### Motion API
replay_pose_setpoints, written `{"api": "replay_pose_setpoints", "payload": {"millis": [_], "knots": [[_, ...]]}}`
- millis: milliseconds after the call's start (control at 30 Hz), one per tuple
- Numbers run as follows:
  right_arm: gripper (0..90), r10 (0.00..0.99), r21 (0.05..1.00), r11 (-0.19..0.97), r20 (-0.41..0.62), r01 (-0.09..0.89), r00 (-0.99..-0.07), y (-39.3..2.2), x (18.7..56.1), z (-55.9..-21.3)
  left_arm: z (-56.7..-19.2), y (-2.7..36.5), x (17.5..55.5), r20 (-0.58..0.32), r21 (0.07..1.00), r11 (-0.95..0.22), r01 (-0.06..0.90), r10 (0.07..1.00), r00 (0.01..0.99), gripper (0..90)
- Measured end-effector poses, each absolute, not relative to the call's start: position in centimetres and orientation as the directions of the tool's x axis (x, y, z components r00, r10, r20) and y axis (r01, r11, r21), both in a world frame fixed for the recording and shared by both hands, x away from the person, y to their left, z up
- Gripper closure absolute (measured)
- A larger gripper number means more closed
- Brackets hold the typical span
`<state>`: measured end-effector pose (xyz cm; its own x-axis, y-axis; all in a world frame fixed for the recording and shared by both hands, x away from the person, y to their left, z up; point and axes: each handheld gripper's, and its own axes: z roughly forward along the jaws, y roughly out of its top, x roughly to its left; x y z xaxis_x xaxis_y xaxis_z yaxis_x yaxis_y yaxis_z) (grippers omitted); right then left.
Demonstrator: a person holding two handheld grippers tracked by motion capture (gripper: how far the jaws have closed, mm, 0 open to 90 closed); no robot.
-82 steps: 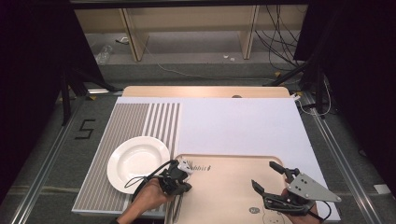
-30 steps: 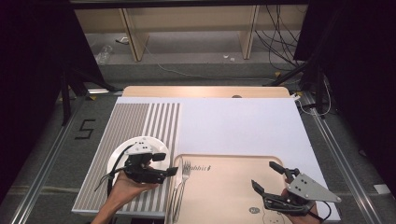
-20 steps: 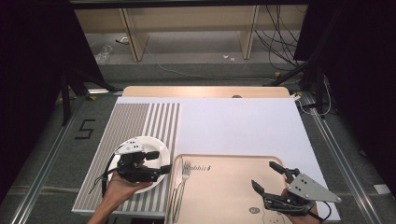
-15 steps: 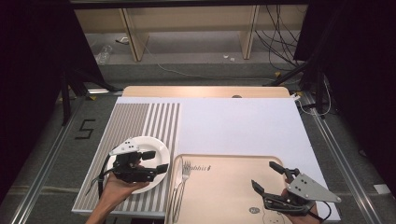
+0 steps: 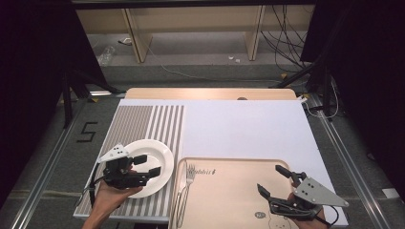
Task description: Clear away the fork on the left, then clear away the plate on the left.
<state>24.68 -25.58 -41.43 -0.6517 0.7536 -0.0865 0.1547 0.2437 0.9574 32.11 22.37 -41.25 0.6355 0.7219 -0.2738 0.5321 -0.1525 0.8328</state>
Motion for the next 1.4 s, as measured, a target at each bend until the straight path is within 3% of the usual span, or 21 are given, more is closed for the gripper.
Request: {"api": "replay_pose_setpoints", "payload": {"millis": [1400], "knots": [[21.8,0.752,0.958,0.241,-0.083,0.156,-0.654,-25.7,24.8,-41.5,-43.1,27.2,31.0,-0.352,0.791,0.005,0.612,0.822,0.448,19.7]]}}
